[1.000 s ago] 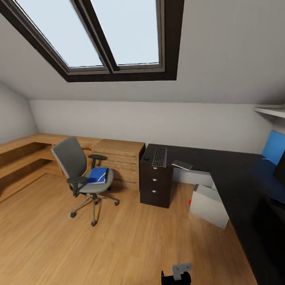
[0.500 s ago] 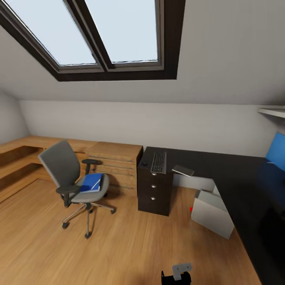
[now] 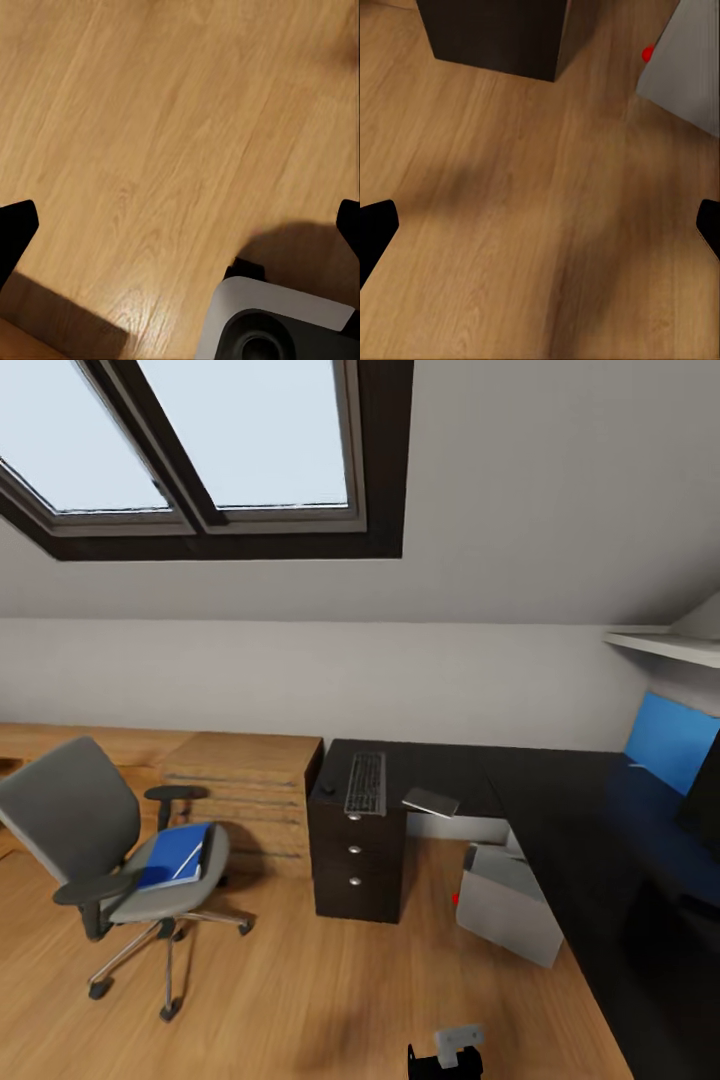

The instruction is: In the bedroom, organize the workspace by keeping the computer under the desk, ensuring the monitor is on the desk, placing the keyboard on the desk next to the monitor, placing the mouse on the desk next to the keyboard, moving the folder from the swivel chair onto the desk next to the mouse, stacking the notebook on top of the folder with the pen on top of the notebook, and positioning the swivel chair next to the desk.

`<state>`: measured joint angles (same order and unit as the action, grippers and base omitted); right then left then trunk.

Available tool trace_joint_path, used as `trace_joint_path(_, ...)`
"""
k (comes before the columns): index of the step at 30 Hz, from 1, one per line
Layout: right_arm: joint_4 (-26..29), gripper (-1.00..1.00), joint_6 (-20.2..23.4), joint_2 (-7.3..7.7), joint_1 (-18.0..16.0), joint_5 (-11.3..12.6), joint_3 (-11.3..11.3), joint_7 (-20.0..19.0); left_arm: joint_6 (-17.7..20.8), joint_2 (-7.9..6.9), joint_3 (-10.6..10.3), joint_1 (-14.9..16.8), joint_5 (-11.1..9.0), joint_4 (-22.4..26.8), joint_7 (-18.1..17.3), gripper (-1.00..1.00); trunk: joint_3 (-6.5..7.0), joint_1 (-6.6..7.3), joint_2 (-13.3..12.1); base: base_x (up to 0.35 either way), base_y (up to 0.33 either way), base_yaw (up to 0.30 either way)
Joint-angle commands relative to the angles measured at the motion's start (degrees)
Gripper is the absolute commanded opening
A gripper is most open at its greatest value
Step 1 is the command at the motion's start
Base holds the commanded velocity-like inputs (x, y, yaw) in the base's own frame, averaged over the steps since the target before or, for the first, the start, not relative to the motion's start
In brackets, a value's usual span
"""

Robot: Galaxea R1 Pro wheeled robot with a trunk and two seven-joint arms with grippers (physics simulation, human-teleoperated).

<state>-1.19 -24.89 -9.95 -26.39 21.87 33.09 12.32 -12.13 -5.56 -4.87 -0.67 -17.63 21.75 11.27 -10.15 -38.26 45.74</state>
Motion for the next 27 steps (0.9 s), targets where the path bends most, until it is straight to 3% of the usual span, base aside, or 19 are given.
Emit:
trace_joint_path(1,-0.1,1.00,-0.2,-0.05,-0.1,0.4,0.5,0.2,-0.1,-0.06,-0.5,0.0,-0.4,0.1,0.4,1.00,-0.07,-0.05,0.1,0.334,0.000,-0.262)
trace_joint_path(18,-0.1,1.00,-0.2,-0.05,-0.1,0.4,0.5,0.2,0.0,-0.06,-0.5,0.0,-0.4,0.1,0.4,1.00,-0.07,-0.05,0.1,0.334,0.003,-0.112)
trace_joint_path(27,-0.1,1.00,-0.2,-0.05,-0.1,0.4,0.5,0.2,0.0,-0.05,-0.5,0.0,-0.4,0.0,0.4,1.00,-0.07,-0.05,0.1,0.332,0.111,-0.043)
